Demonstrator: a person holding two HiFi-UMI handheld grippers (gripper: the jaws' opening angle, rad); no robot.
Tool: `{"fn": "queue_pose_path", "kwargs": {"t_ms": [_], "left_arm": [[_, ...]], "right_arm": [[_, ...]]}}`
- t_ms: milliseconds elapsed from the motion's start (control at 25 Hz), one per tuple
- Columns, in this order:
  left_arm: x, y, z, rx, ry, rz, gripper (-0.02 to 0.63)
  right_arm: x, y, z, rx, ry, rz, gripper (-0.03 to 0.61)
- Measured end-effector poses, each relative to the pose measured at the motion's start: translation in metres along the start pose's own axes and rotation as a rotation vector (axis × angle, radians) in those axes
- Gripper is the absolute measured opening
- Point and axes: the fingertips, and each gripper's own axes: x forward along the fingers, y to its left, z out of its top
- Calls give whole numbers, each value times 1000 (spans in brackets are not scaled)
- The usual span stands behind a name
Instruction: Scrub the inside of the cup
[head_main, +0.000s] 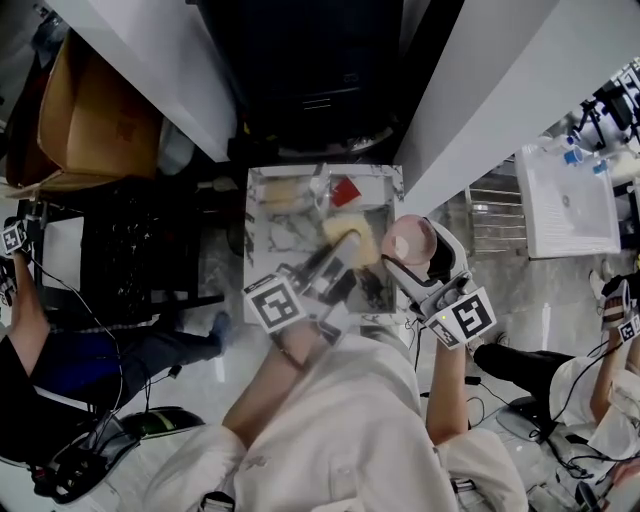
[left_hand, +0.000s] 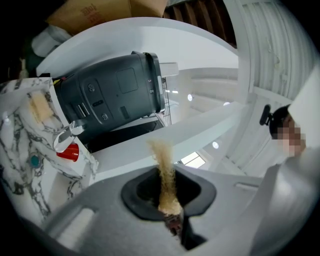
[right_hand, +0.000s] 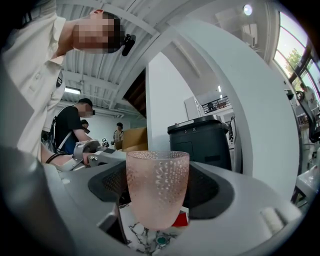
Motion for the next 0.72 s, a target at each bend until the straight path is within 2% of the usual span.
{"fn": "queue_pose_path", "kwargs": {"t_ms": [280, 720], "left_arm": [[2, 9, 4, -7, 14, 1, 23], [19, 19, 8, -15, 11, 8, 23]], "right_arm": [[5, -2, -5, -18, 14, -31, 367], [13, -18, -7, -32, 33, -25, 367]]}}
